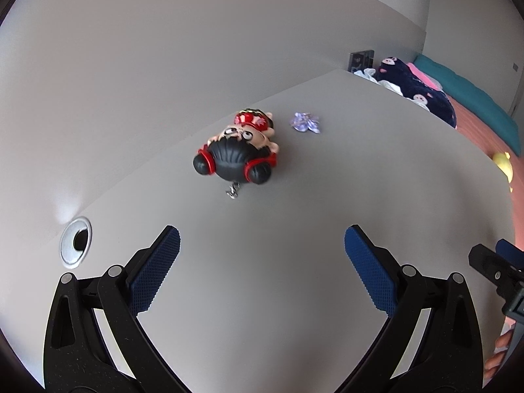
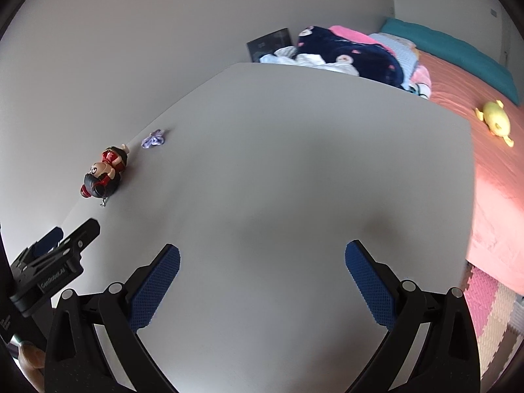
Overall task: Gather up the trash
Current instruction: 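Move both open tools back over the desk toward the black-and-red figure, then grasp the black-and-red figure with the left tool while the right tool grasps the lavender flower clip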
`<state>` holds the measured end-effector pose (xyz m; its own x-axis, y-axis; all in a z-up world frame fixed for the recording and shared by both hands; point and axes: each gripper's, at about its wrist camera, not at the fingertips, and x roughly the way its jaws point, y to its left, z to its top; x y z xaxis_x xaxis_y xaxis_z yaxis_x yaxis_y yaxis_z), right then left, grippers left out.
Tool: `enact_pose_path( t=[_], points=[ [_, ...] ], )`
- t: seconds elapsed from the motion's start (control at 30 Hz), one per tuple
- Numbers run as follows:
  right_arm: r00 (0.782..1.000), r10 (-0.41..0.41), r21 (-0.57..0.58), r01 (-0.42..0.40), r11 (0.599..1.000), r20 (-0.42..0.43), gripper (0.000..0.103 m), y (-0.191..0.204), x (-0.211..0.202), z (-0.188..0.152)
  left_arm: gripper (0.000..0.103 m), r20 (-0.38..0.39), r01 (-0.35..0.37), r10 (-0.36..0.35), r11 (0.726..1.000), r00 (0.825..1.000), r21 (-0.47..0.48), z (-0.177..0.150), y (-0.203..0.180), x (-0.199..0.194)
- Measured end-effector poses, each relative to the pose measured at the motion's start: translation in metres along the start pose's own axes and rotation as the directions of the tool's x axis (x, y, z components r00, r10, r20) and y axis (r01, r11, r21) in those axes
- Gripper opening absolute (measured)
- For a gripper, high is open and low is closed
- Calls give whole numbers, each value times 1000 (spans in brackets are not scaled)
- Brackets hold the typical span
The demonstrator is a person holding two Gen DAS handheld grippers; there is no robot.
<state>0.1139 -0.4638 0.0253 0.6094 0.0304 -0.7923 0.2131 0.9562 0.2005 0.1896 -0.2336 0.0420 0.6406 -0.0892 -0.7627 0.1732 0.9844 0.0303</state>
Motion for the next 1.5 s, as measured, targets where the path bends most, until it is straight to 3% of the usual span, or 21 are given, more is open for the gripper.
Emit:
enact_pose_path(
  t=[0.87,1.0,1.2,1.3,1.5],
  points=[
    [999,41,-105,-43,994,-20,101,85,69,53,97,-10,6,-6,1000,1000,-21,56,24,69],
    [999,48,-112,-50,992,-16,101,94,79,67,72,-29,34,-35,999,999,-25,60,29,78],
    [998,57,-108,-58,992,-13,101,107,97,90,72,-25,15,-15,1000,1000,-24,58,36,77],
    [998,62,-114,-63,991,-14,101,116,106,99,72,-19,-36,36,999,999,-14,58,36,77],
    [999,5,-223,-13,975,-39,101,149,133,109,72,-13,-32,31,999,999,-28,58,39,77]
  ],
)
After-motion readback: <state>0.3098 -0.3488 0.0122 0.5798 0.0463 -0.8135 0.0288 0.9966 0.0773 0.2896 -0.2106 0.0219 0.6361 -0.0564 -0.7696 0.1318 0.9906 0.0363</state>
